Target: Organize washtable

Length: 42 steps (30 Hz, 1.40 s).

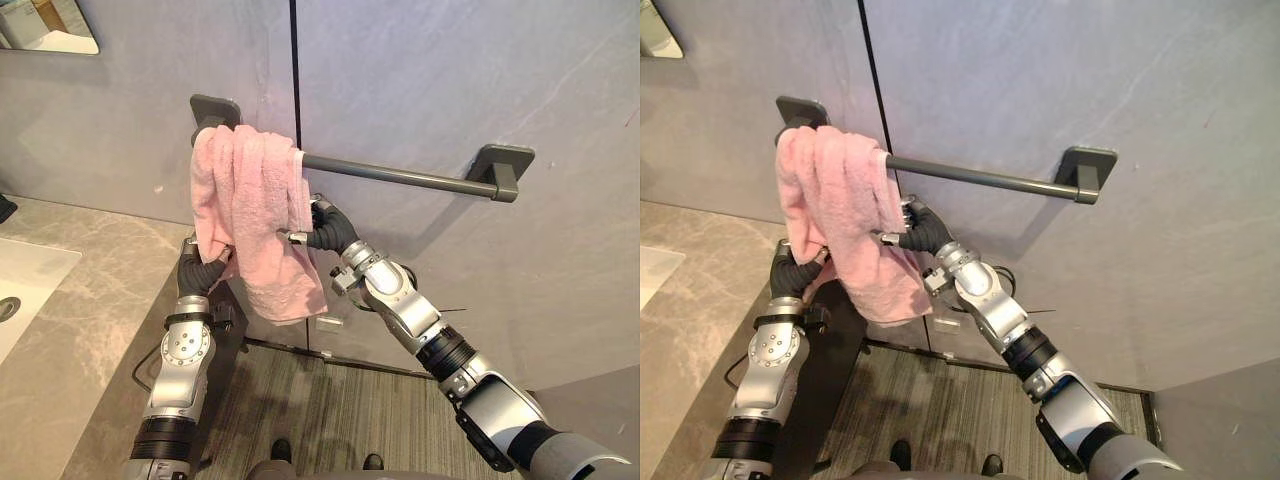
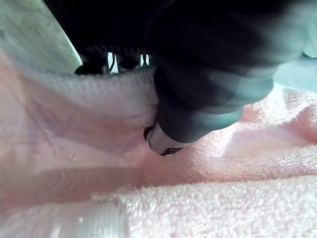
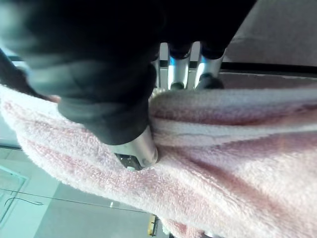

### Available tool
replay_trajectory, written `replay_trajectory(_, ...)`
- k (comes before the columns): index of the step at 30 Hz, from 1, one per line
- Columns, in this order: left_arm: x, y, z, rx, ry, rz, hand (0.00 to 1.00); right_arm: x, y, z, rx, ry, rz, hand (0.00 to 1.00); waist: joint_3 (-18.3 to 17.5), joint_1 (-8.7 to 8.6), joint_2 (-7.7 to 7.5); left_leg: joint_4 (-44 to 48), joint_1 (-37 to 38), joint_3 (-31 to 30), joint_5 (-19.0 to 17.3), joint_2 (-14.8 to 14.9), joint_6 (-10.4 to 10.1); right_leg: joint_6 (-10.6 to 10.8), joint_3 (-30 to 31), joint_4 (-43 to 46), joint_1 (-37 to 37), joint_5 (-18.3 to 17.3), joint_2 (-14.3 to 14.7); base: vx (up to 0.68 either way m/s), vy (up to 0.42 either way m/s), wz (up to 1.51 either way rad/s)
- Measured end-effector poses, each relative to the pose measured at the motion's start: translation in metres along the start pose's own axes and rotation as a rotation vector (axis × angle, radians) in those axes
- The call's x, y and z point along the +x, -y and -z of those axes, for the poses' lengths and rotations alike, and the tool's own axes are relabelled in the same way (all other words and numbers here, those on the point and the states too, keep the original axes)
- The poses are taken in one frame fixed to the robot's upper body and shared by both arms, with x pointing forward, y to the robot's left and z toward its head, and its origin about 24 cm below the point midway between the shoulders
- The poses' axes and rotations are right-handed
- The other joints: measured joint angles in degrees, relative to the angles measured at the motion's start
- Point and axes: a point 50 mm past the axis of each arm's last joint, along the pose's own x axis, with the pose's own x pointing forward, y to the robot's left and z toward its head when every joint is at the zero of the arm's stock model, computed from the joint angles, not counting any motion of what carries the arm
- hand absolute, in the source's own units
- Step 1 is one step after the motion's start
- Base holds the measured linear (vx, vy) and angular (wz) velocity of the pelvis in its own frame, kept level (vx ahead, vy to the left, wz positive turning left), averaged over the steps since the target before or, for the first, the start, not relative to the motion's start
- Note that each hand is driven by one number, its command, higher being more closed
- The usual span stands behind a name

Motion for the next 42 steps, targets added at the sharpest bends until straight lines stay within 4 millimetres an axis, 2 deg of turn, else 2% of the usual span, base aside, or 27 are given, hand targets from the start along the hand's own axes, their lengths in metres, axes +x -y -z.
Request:
replay_trajectory(10,0.000,0.001,0.000,0.000,-0.001,0.004,1.00,-0.001,0.002,0.000,-0.005,-0.003,0.001,1.00,0.0,0.08,0.00,0.0,0.3,0.2,0.0,0.0,0.0,0.0,0.2,0.0,0.2,0.0,0.0,0.00,0.000,0.00)
replay_trajectory(11,0.000,0.001,0.001,0.000,-0.002,0.004,1.00,-0.001,0.003,0.001,-0.008,-0.005,0.002,0.00,0.0,0.05,0.00,0.0,0.3,0.3,0.0,0.0,0.0,0.0,0.2,0.0,0.2,0.0,0.0,0.00,0.000,0.00)
replay_trajectory(26,-0.004,0.000,0.006,0.006,-0.028,0.001,1.00,-0.010,0.010,0.008,-0.006,-0.032,0.015,0.00,0.0,-0.18,0.00,-0.1,0.7,0.4,0.0,0.0,0.0,-0.1,0.4,0.0,0.4,0.1,0.0,0.00,0.000,0.00)
replay_trajectory(30,-0.004,0.000,0.006,0.005,-0.029,0.001,1.00,-0.017,0.010,0.016,0.007,-0.055,0.023,0.00,0.0,-0.26,0.00,-0.1,0.7,0.4,0.0,0.0,0.0,-0.1,0.3,0.0,0.4,0.1,0.0,0.00,0.000,0.00)
replay_trajectory(42,-0.004,0.002,0.007,-0.004,-0.031,0.000,1.00,-0.017,0.009,0.016,0.007,-0.055,0.008,0.00,0.0,-1.24,0.05,-0.1,0.7,0.2,0.0,0.0,0.0,-0.1,0.1,-0.1,0.6,0.1,0.0,0.00,0.000,0.00)
